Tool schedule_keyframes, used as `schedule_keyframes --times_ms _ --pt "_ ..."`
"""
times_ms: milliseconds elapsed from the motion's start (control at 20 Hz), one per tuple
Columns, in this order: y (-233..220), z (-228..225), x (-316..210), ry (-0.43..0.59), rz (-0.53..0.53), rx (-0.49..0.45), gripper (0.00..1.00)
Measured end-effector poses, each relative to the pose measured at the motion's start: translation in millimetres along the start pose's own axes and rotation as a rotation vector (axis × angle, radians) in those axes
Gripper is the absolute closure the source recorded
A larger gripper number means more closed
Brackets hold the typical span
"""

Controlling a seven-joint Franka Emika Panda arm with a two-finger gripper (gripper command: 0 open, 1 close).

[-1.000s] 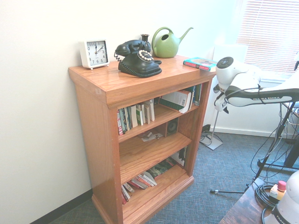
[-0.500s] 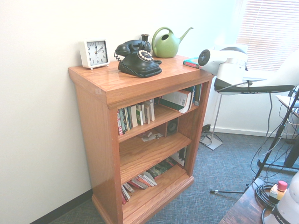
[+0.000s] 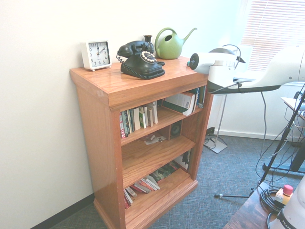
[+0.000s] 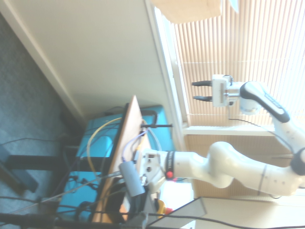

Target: Organize the shelf

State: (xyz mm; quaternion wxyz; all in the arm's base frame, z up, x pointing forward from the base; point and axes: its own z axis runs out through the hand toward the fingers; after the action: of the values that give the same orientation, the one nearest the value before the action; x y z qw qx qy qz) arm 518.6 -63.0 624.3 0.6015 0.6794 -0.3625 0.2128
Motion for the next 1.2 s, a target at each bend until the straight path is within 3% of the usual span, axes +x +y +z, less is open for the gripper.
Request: schedule_keyframes --times_ms 200,1200 --pt "-19 6 8 0.013 -0.007 -0.021 0.00" --pt "-60 11 34 0.083 -0.013 0.056 0.00"
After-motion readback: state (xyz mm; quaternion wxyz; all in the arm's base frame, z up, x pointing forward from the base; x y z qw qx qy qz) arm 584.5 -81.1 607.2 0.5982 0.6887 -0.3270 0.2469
